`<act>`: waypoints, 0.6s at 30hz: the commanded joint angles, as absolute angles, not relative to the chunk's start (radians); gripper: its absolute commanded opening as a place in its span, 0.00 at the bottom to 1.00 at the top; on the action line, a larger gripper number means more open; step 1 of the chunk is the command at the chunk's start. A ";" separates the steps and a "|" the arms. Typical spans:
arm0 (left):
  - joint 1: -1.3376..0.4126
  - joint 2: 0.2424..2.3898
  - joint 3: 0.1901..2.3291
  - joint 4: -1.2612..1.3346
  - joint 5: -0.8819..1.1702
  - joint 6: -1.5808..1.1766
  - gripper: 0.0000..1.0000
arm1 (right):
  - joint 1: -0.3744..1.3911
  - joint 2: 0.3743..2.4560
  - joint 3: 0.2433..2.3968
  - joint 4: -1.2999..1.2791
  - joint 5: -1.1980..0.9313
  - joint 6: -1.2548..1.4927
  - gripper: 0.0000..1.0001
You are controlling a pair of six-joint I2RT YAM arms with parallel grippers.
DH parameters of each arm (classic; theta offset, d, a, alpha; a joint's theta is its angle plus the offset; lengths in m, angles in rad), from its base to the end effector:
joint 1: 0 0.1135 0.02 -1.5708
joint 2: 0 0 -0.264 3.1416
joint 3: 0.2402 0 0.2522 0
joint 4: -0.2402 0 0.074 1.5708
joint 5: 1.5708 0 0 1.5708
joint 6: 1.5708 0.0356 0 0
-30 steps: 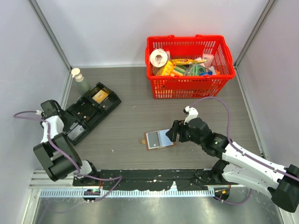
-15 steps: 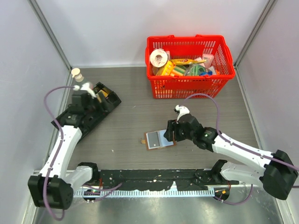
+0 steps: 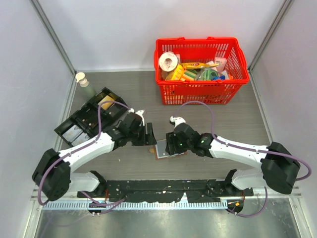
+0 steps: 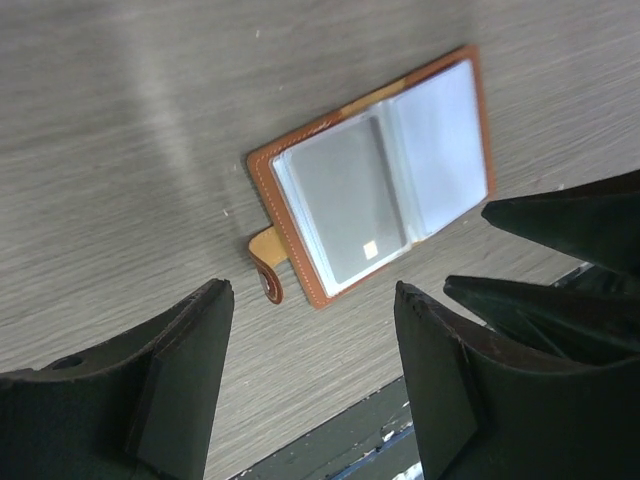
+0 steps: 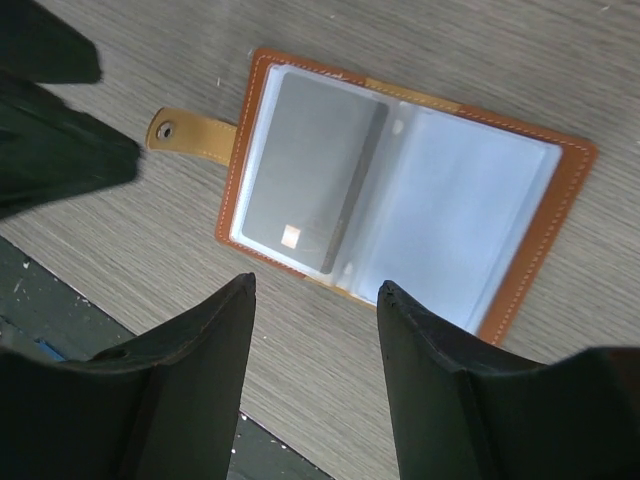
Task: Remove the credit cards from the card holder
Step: Remove the credit card from the card holder.
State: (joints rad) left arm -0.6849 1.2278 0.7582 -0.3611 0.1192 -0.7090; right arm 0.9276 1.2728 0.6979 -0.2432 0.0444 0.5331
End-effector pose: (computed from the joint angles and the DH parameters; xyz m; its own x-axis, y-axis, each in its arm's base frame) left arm 0.1914 -0.1618 0.2240 -0.8834 -0.1131 -0.4547 0.1516 0.8493 -0.5057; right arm 0.1546 0.2036 0.2031 -0.7740 -0.1861 -0.6052 -0.4503 0.8337 0.3195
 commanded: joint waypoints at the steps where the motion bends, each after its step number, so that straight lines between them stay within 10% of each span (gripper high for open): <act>1: -0.729 1.287 0.723 -0.227 0.080 -0.765 0.69 | 0.975 1.316 0.758 -0.209 0.103 0.555 0.56; 18: -0.765 1.356 0.525 -0.020 0.075 -0.842 0.11 | 1.126 1.537 0.934 -0.319 0.337 0.535 0.65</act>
State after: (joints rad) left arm -0.7551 1.3598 0.5552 -0.1143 0.0727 -0.8158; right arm 1.1057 1.5173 0.8715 -0.2810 0.2401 0.5453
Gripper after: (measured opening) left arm 0.168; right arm 0.642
